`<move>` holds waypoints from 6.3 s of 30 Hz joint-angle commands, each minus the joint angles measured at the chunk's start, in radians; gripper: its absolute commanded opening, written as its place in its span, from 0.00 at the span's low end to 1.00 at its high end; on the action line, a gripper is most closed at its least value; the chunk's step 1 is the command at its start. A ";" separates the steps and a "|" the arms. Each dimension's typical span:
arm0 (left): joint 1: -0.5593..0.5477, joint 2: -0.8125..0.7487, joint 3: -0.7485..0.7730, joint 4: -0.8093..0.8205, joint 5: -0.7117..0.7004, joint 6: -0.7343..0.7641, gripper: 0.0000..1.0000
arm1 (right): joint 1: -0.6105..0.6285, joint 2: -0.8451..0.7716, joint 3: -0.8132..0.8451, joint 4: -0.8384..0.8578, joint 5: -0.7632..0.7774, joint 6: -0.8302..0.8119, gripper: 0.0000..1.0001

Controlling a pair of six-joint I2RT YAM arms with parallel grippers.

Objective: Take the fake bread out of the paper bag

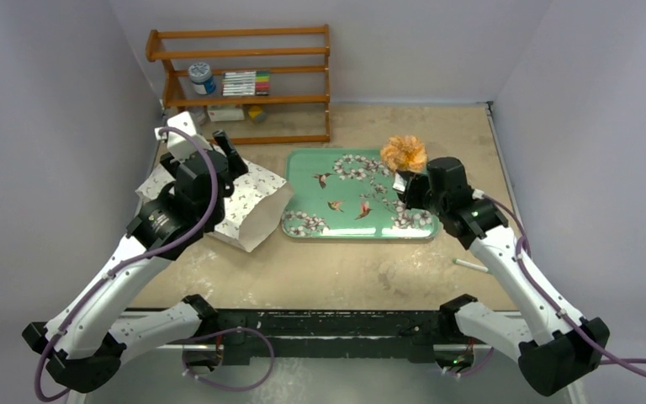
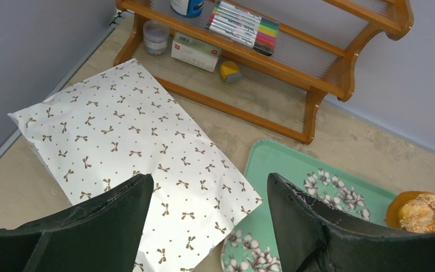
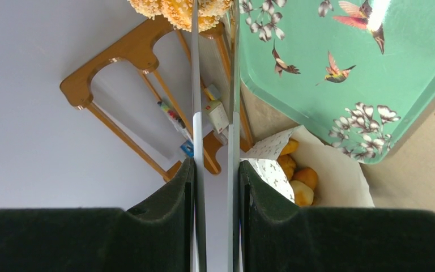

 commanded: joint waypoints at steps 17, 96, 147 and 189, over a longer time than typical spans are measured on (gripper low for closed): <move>0.006 0.036 0.075 -0.022 0.024 0.029 0.75 | 0.016 -0.027 -0.155 0.089 0.086 0.443 0.30; 0.005 -0.011 0.046 -0.011 0.005 -0.004 0.75 | 0.294 -0.024 -0.005 0.277 0.436 -0.086 0.34; 0.006 0.011 0.020 0.079 -0.011 0.036 0.76 | 0.707 0.556 -0.036 -0.005 0.470 -1.016 0.11; 0.006 0.043 0.012 0.105 0.023 0.044 0.77 | 0.548 0.497 0.073 -0.022 0.682 -0.973 0.71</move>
